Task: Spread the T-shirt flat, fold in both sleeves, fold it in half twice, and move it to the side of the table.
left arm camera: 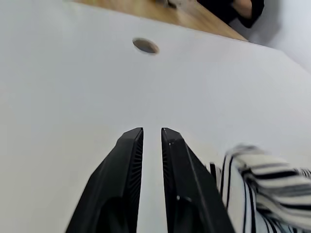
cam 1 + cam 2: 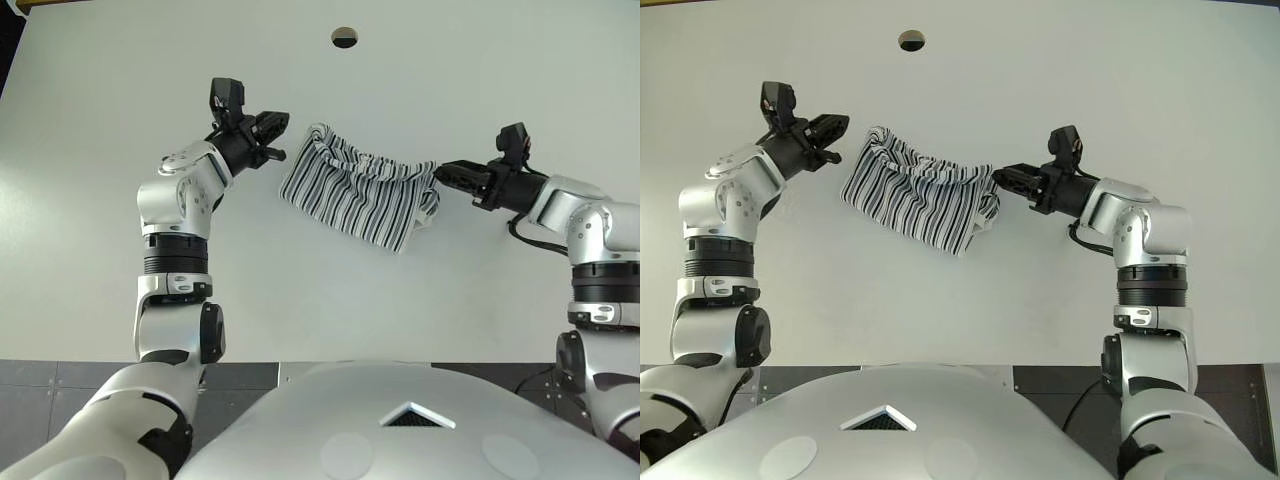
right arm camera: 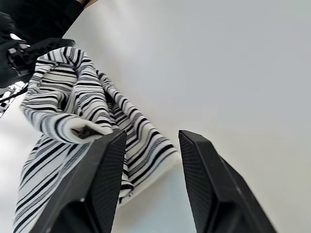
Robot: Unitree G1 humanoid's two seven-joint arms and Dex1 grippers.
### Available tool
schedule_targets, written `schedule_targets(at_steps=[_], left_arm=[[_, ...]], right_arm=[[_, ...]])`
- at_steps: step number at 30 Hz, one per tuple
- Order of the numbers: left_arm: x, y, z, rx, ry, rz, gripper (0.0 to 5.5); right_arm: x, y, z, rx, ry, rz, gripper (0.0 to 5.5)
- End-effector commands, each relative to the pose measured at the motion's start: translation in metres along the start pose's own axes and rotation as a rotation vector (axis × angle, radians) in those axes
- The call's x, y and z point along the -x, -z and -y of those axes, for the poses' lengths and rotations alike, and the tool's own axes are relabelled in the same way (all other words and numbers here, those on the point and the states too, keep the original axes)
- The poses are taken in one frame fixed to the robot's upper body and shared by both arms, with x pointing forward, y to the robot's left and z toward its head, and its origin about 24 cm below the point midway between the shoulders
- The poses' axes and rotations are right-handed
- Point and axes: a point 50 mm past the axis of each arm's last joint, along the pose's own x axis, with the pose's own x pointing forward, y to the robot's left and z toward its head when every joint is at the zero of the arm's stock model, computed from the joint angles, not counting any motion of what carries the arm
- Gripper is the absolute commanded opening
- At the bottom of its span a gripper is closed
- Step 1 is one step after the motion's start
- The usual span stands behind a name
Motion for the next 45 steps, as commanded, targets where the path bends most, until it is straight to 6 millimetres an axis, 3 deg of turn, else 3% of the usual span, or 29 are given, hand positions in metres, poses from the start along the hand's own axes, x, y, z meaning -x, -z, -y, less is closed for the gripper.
schedule_targets(at_steps=[1,3,6,8,10,16,20,26,30,36,41,45], left_arm=[[0.011,-0.013,0.006,-0.079,0.052,0.116,0.69],[0.021,-0.013,0.020,-0.138,0.165,0.143,0.69],[0.039,-0.002,0.044,-0.223,0.348,0.134,0.13],[0.050,0.009,0.059,-0.296,0.504,0.087,0.10],[0.055,0.018,0.066,-0.367,0.576,0.034,0.10],[0.054,0.034,0.065,-0.492,0.605,-0.059,0.10],[0.036,0.044,0.063,-0.565,0.552,-0.108,0.10],[0.001,0.052,0.078,-0.625,0.574,-0.126,0.10],[-0.023,0.038,0.088,-0.572,0.588,-0.075,0.10],[-0.064,0.008,0.066,-0.437,0.281,-0.048,0.10],[-0.063,-0.004,0.039,-0.460,0.108,-0.009,0.10],[-0.037,-0.019,0.012,-0.439,0.026,0.127,0.10]], right_arm=[[0.004,0.003,0.005,-0.003,0.040,0.000,1.98],[0.004,0.005,0.005,0.009,0.042,0.004,1.71],[0.006,-0.007,-0.001,0.117,0.036,0.128,0.98],[0.012,-0.025,-0.023,0.268,-0.040,0.291,0.59],[0.013,-0.028,-0.049,0.431,-0.123,0.354,0.24],[-0.009,-0.004,-0.098,0.732,-0.312,0.289,0.13],[-0.019,0.016,-0.108,0.808,-0.410,0.204,0.13],[-0.034,0.036,-0.086,0.977,-0.339,0.035,0.13],[-0.039,0.057,-0.060,1.175,-0.253,-0.171,0.13],[-0.025,0.081,-0.034,1.286,-0.242,-0.411,0.13],[-0.005,0.078,-0.014,1.351,-0.201,-0.540,0.13],[0.027,0.056,0.008,1.391,-0.110,-0.621,0.13]])
